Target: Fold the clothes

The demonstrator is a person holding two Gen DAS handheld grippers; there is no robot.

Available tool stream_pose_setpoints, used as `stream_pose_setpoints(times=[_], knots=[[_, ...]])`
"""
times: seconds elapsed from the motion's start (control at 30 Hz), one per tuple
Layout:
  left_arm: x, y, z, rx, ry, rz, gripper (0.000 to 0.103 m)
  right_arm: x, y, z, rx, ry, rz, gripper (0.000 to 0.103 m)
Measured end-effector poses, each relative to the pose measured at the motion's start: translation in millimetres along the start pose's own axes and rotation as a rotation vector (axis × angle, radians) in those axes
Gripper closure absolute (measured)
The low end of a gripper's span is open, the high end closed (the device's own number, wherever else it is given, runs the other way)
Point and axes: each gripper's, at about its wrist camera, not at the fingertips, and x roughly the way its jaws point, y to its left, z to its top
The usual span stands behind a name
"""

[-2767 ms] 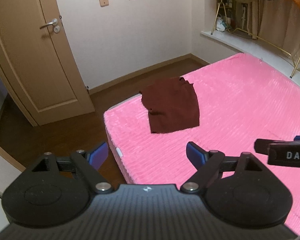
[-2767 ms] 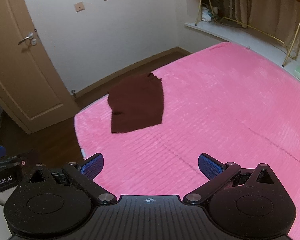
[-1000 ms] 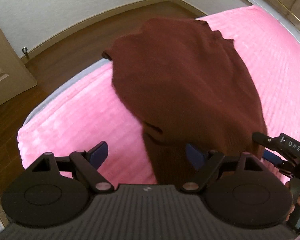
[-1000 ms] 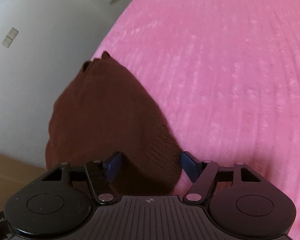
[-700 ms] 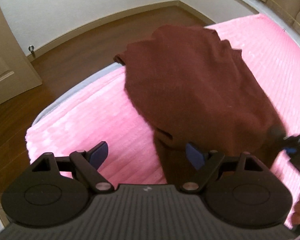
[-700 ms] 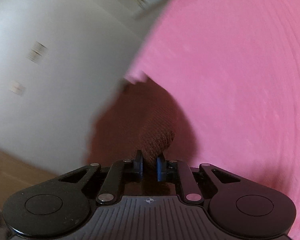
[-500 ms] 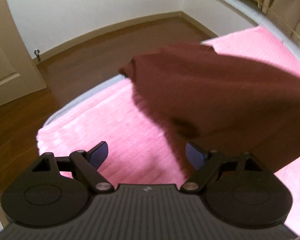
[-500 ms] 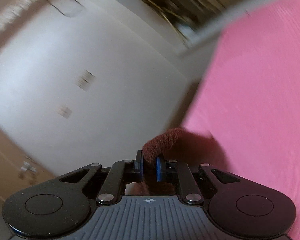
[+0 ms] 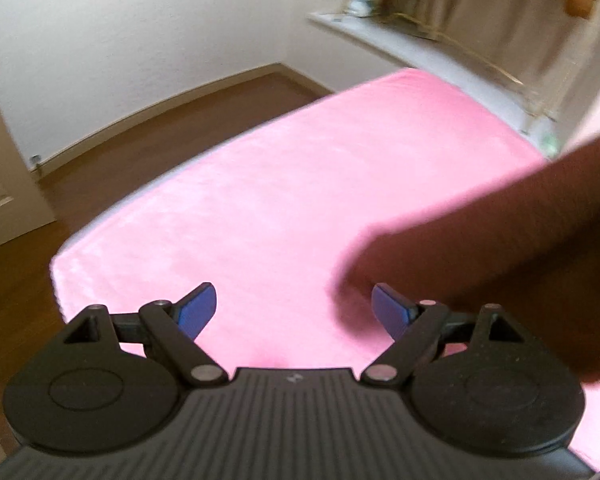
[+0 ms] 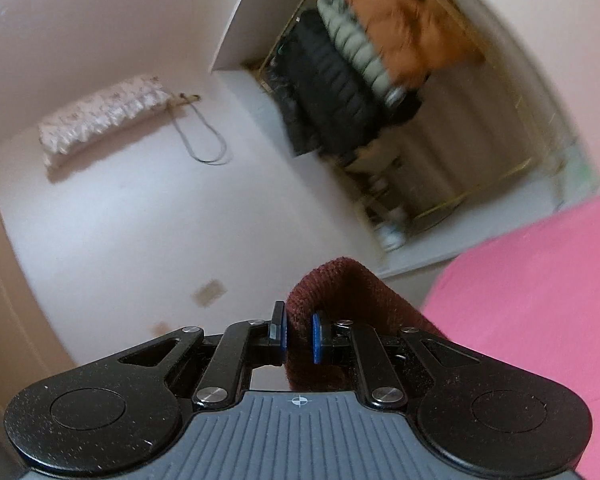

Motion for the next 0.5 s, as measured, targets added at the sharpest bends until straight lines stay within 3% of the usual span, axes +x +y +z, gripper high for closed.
stream_pose_setpoints(times=[0.07, 0.13, 0.17, 0.2, 0.27, 0.33, 0.5], knots=[[-20, -44, -18, 0.03, 0.012, -0.043, 0.02, -37, -6, 20, -0.044, 0.067, -0.089, 0.093], [-37, -88, -38, 0.059, 0.034, -0.087, 0.02, -66, -14, 23, -0.06, 0.188, -0.176, 0.09], [-44, -110, -50, 0.082, 0.051, -0.114, 0.02, -84, -23, 22, -0.059, 0.236, -0.212, 0.08], [-51, -132, -62, 0.106, 0.07, -0.14, 0.02, -104, -32, 21, -0.062, 0.276, -0.243, 0.049], [-62, -174, -86, 0.165, 0.11, -0.188, 0.02, -147, -51, 14, -0.072, 0.349, -0.32, 0.004], [-72, -211, -108, 0.234, 0.152, -0.228, 0.02, -193, -71, -5, -0.081, 0.406, -0.446, 0.005], [-78, -270, -153, 0.419, 0.247, -0.263, 0.02, -294, -117, -64, 0.057, 0.601, -0.756, 0.005]])
